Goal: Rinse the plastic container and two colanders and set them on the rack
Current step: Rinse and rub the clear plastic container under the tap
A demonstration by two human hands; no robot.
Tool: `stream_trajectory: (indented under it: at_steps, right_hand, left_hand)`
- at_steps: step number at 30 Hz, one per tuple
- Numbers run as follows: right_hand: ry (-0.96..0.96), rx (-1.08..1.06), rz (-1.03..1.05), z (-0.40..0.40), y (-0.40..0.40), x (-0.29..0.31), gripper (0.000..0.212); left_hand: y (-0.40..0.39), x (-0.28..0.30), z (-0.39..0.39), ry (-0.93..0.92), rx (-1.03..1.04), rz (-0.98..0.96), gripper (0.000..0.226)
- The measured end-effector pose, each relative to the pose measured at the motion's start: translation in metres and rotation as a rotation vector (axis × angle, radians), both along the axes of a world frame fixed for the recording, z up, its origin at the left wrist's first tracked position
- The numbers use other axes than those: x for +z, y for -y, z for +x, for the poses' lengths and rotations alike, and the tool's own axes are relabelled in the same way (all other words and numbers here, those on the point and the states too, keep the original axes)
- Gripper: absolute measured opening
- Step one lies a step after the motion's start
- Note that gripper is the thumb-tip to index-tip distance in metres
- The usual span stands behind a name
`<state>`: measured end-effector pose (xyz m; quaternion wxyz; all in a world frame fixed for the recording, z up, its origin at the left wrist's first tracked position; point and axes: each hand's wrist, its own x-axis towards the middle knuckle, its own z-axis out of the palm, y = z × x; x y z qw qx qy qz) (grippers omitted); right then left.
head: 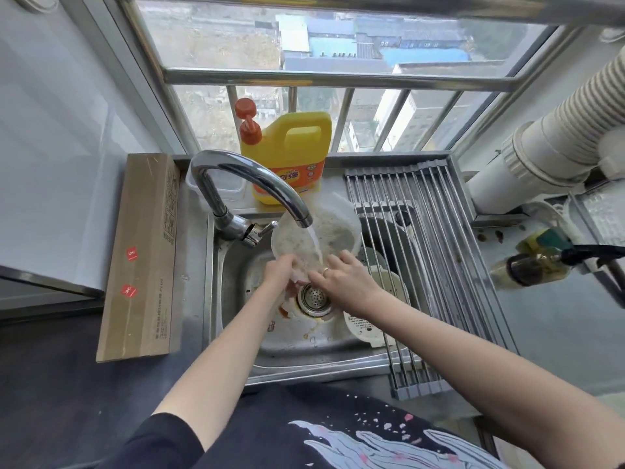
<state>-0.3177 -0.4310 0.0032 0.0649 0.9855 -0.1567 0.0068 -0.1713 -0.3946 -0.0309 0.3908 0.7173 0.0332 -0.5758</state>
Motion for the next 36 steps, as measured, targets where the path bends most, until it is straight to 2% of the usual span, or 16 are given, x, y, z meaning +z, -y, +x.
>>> stream_trajectory:
  at_steps: [2, 4, 5, 8, 10, 11, 13, 16, 18, 21, 22, 25, 28, 32, 34, 36]
  right_hand:
    - [-0.075, 0.094, 0.003, -0.003, 0.005, 0.001, 0.022]
    - [-0.157, 0.143, 0.165, -0.004, 0.012, 0.006, 0.012]
    - [-0.194, 0.107, 0.276, -0.001, 0.014, 0.01, 0.018]
    - [-0.332, -0.288, 0.693, 0.018, 0.017, 0.018, 0.058]
    - [-0.346, -0.492, 0.822, 0.028, 0.022, 0.009, 0.057]
    - [-0.429, -0.517, 0.751, 0.032, 0.025, 0.0, 0.048]
    - [-0.605, -0.55, 0.602, 0.036, 0.02, -0.015, 0.055]
    - [-0.723, -0.434, 0.714, 0.044, -0.003, -0.029, 0.051]
    - [-0.669, -0.384, 0.82, 0.043, -0.006, -0.036, 0.05]
    - [-0.596, -0.533, 0.64, 0.036, 0.003, -0.041, 0.057]
    - [-0.605, -0.521, 0.605, 0.037, 0.001, -0.04, 0.059]
    - [-0.622, -0.329, 0.697, 0.037, -0.001, -0.035, 0.054]
    - [-0.576, -0.452, 0.515, 0.032, 0.011, -0.037, 0.05]
    - [-0.638, -0.387, 0.638, 0.04, -0.001, -0.03, 0.047]
    - [-0.578, -0.38, 0.594, 0.038, 0.007, -0.029, 0.051]
    - [-0.531, -0.497, 0.523, 0.037, 0.013, -0.032, 0.06]
  left_hand:
    - [-0.005, -0.006, 0.005, -0.07, -0.116, 0.11, 0.02]
    - [-0.01, -0.009, 0.008, -0.072, -0.261, 0.2, 0.025]
    - [-0.012, -0.007, 0.008, -0.061, -0.326, 0.234, 0.026]
    - [-0.02, -0.003, 0.009, -0.018, -0.37, 0.252, 0.024]
    - [-0.025, -0.003, 0.01, 0.079, -0.358, 0.241, 0.017]
    - [-0.026, -0.003, 0.01, 0.112, -0.366, 0.239, 0.019]
    - [-0.026, 0.0, 0.009, 0.158, -0.416, 0.218, 0.026]
    - [-0.022, 0.0, 0.01, 0.221, -0.423, 0.203, 0.024]
    - [-0.023, -0.001, 0.013, 0.264, -0.454, 0.202, 0.026]
    - [-0.025, -0.003, 0.018, 0.327, -0.461, 0.166, 0.031]
    - [-0.025, -0.002, 0.019, 0.351, -0.479, 0.157, 0.027]
    - [-0.026, -0.003, 0.021, 0.36, -0.532, 0.172, 0.022]
    - [-0.024, -0.005, 0.022, 0.377, -0.556, 0.157, 0.022]
    - [-0.021, -0.009, 0.027, 0.398, -0.542, 0.117, 0.021]
    - [-0.024, -0.012, 0.029, 0.38, -0.522, 0.101, 0.021]
    - [-0.025, -0.014, 0.028, 0.347, -0.481, 0.079, 0.027]
